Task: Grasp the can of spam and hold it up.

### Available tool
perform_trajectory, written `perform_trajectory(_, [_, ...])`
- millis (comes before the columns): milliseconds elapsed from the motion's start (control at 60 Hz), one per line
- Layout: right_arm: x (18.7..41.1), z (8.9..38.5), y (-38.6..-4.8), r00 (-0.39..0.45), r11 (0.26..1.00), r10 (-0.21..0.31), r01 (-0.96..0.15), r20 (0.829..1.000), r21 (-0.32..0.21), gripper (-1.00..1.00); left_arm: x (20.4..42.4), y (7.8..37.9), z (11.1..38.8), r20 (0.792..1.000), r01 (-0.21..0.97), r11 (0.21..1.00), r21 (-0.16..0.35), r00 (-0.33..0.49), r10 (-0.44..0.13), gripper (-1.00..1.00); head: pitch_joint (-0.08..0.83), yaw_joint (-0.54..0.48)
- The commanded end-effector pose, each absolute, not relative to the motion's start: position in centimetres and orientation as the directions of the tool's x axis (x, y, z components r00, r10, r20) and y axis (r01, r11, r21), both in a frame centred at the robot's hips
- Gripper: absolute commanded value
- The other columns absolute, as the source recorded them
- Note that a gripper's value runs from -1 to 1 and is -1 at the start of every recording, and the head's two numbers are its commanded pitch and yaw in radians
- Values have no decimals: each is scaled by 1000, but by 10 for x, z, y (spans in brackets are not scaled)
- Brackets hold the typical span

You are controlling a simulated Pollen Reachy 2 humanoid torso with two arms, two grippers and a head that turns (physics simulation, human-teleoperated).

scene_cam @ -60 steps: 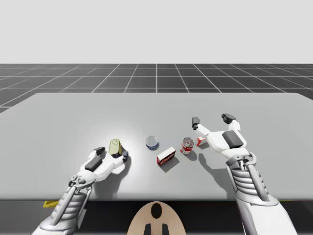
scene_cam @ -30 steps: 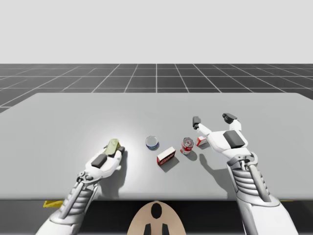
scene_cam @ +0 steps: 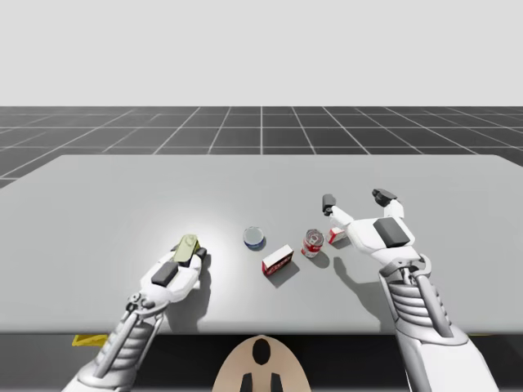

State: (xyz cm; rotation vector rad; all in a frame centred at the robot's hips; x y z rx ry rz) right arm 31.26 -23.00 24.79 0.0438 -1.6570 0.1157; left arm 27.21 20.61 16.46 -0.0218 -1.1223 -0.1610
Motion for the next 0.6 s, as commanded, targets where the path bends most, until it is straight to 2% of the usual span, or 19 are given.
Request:
perform_trajectory(17, [312,248,-231,-90,994,41,-98,995,-50,-1000,271,200,176,913,156,986,54,392,-111,1000,323,352])
perform_trajectory(117, [313,248,-231,-90,994,40,-98,995,-49,-1000,271,204,196,929,151,987,58,353,-109,1000,326,353])
perform_trajectory(267, [313,248,-232,-91,994,31,-101,995,-40,-1000,268,212,242,963,133,988,76,248,-107,1000,333,352])
perform_trajectory(300, [313,248,-233,-101,995,51,-84,994,-60,-1000,267,214,254,969,129,988,86,219,-113,1000,335,352])
perform_trajectory(350, [313,248,-233,-103,995,52,-83,993,-60,-1000,264,216,269,976,126,988,92,184,-114,1000,336,354])
perform_trajectory(467, [313,248,-236,-84,994,35,-105,996,-43,-1000,258,220,303,987,111,987,113,97,-124,1000,335,351])
perform_trajectory(600, [313,247,-236,-78,993,31,-107,996,-40,-1000,255,223,346,991,82,987,135,-13,-134,988,331,350])
